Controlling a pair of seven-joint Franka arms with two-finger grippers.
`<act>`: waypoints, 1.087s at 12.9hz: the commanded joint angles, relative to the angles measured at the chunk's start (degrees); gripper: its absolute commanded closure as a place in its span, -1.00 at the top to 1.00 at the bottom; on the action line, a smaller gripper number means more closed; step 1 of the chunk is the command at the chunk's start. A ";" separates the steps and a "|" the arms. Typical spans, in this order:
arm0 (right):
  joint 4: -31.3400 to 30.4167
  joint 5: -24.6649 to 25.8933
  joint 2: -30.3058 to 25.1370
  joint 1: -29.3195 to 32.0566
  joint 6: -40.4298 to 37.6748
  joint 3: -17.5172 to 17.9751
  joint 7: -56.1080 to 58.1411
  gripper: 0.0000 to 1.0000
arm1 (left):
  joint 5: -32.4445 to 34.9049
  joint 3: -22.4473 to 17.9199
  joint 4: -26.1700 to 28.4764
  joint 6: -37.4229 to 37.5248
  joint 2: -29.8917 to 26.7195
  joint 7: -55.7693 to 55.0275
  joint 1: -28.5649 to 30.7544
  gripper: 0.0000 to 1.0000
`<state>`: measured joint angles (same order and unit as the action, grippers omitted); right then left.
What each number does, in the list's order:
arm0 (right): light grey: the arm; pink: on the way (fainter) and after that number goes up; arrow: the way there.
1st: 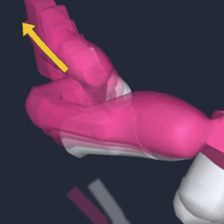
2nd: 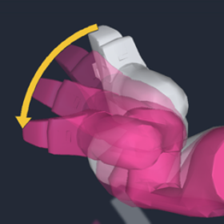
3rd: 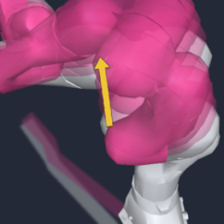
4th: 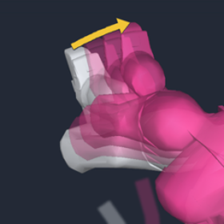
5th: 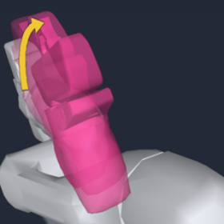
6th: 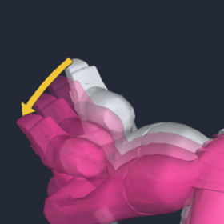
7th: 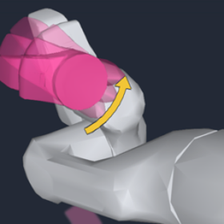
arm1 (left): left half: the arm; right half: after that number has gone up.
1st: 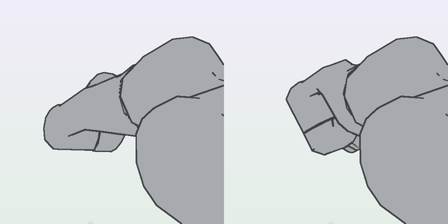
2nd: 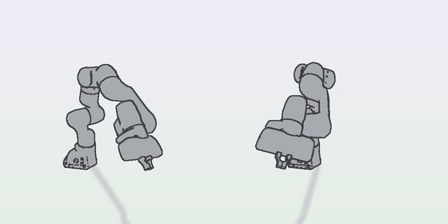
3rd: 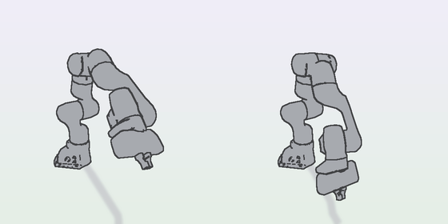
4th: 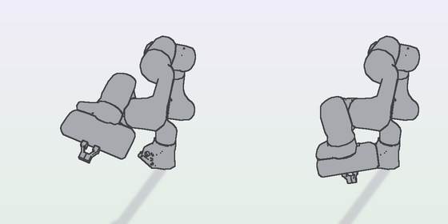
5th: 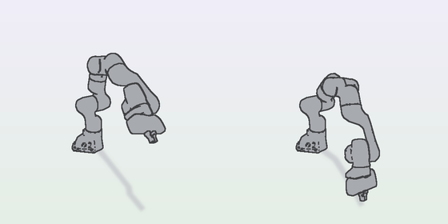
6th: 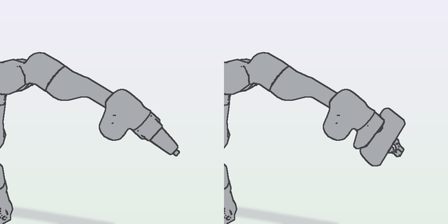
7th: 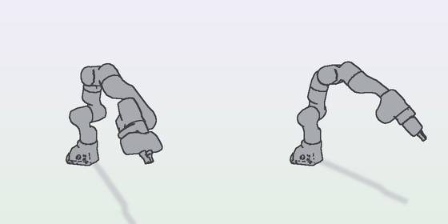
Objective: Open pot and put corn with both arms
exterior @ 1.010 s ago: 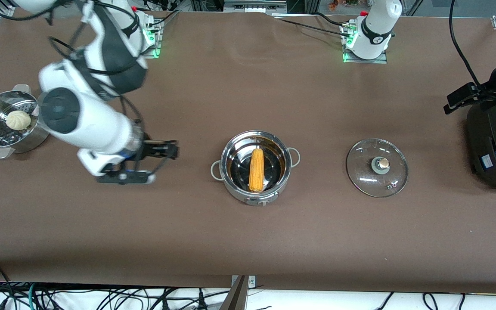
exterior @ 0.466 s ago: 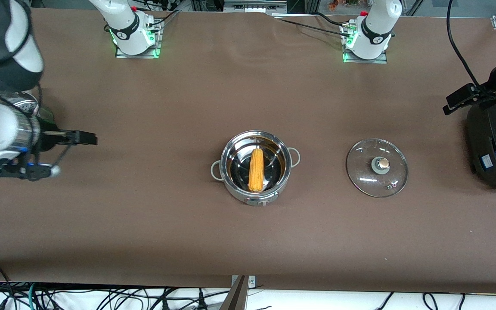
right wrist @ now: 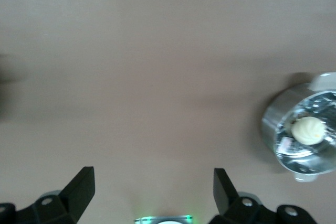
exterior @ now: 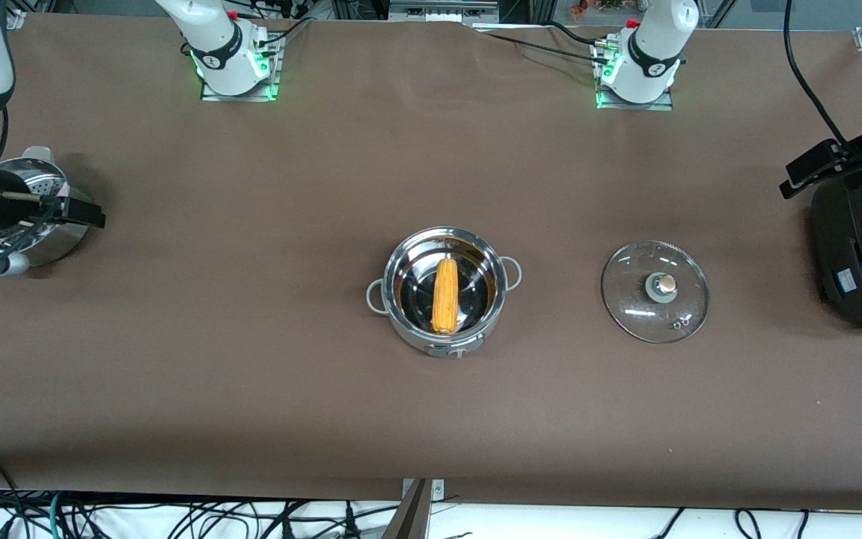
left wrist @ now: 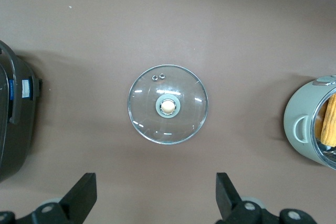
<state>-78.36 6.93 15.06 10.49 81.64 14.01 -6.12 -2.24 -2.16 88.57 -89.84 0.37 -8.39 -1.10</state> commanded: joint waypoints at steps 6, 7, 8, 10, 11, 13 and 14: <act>-13.28 2.75 -13.20 -0.29 1.68 -2.75 0.32 1.00 | 5.23 0.05 -1.47 1.50 1.12 -0.57 -0.22 1.00; -15.14 -0.48 -14.26 -0.29 3.86 -3.19 0.49 1.00 | 5.23 0.05 -1.47 1.51 1.12 -0.57 -0.22 1.00; -16.38 -3.12 -15.05 -0.29 5.01 -4.76 0.49 1.00 | 5.15 0.14 -1.47 1.51 1.12 -0.57 -0.22 1.00; -17.62 -4.90 -15.41 -0.21 6.60 -5.13 3.80 1.00 | 5.14 0.05 -1.55 1.59 1.12 -0.57 -0.13 1.00; -17.88 -5.78 -15.50 -0.03 7.74 -5.65 7.75 1.00 | 5.14 0.05 -1.47 1.68 1.21 -0.66 -0.22 1.00; -17.45 -7.89 -14.01 0.06 8.36 -7.32 10.68 1.00 | 5.14 0.14 -1.55 1.68 1.12 -0.66 -0.31 1.00; -15.79 -7.89 -12.70 0.14 7.84 -7.50 10.86 1.00 | 5.14 0.14 -1.56 1.68 1.12 -0.66 -0.31 1.00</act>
<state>-94.44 0.45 1.92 10.36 88.94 7.29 2.54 1.35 -2.19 88.56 -89.53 1.06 -8.55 -1.11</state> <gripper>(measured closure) 0.000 0.000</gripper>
